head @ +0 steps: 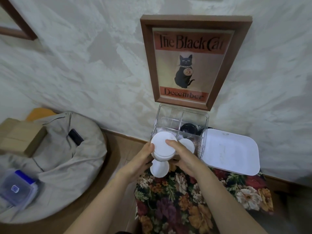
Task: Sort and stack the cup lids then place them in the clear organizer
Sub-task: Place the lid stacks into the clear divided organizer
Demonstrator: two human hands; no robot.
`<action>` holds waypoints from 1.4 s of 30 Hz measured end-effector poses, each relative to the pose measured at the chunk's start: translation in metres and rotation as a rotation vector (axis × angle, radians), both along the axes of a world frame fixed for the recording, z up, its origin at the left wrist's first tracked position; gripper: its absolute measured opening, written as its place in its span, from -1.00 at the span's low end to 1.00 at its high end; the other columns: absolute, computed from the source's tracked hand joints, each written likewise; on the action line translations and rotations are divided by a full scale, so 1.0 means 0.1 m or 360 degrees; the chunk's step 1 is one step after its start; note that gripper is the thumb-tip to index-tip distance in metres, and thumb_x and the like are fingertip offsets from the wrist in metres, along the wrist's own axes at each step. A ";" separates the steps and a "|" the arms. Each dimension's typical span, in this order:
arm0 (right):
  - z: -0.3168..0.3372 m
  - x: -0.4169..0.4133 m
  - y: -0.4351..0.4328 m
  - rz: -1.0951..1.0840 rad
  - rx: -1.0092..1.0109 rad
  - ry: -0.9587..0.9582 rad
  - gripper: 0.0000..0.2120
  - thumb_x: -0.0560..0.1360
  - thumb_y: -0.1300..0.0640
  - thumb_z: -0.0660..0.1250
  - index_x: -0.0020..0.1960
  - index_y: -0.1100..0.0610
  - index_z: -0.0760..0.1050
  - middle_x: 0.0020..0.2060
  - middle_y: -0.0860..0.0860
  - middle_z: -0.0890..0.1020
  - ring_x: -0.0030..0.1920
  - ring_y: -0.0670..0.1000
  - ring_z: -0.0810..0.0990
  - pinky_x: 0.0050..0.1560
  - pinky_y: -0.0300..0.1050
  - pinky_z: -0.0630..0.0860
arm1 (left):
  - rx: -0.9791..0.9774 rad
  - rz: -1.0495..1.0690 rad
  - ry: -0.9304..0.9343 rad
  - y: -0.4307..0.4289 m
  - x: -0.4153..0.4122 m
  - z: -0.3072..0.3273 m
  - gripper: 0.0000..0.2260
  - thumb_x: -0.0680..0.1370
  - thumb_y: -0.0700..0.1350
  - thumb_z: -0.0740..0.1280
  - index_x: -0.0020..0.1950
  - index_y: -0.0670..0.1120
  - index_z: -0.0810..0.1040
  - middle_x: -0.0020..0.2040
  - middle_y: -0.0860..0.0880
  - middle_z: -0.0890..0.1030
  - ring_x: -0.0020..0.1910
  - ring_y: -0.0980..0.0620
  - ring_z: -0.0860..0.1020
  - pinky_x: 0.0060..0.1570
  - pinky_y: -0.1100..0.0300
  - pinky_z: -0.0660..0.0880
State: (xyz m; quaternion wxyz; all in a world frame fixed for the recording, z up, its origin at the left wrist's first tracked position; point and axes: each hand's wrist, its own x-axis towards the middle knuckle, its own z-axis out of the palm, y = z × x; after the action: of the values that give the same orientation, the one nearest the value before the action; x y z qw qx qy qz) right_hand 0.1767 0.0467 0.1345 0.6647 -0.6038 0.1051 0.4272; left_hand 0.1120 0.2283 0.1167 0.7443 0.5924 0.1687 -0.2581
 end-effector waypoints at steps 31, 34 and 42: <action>-0.28 0.52 0.05 0.0151 -0.0563 -0.0497 -0.55 0.56 -0.19 0.42 0.38 -0.02 0.59 0.17 -0.09 0.69 0.15 -0.04 0.67 0.25 0.08 0.63 | 0.0042 0.0318 0.0088 -0.22 0.47 -0.11 -0.65 0.70 0.08 0.20 0.39 -0.03 0.55 0.19 0.02 0.72 0.13 0.14 0.67 -0.04 0.33 0.56; -0.29 0.54 0.04 0.0205 -0.0698 -0.0643 -0.59 0.56 -0.17 0.44 0.33 0.00 0.62 0.14 -0.08 0.70 0.11 -0.05 0.66 0.17 0.01 0.64 | 0.0109 0.0355 0.0108 -0.22 0.47 -0.20 -0.65 0.69 0.11 0.24 0.38 -0.02 0.57 0.21 0.00 0.71 0.18 0.07 0.66 0.08 0.23 0.57; -0.40 0.53 0.01 0.0325 -0.0958 -0.0832 -0.49 0.53 -0.22 0.45 0.38 0.02 0.59 0.24 -0.05 0.66 0.15 -0.03 0.60 -0.08 -0.23 0.45 | 0.0555 0.0508 -0.0062 -0.23 0.44 -0.40 -0.81 0.65 0.02 0.38 0.25 0.09 0.68 0.08 0.07 0.75 0.12 0.01 0.69 0.26 -0.05 0.60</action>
State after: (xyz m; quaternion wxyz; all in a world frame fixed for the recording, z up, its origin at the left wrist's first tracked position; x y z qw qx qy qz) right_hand 0.2293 0.0479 0.0949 0.4168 -0.8669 -0.0074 0.2734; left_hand 0.1565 0.2056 0.0763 0.6653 0.6826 0.2879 -0.0927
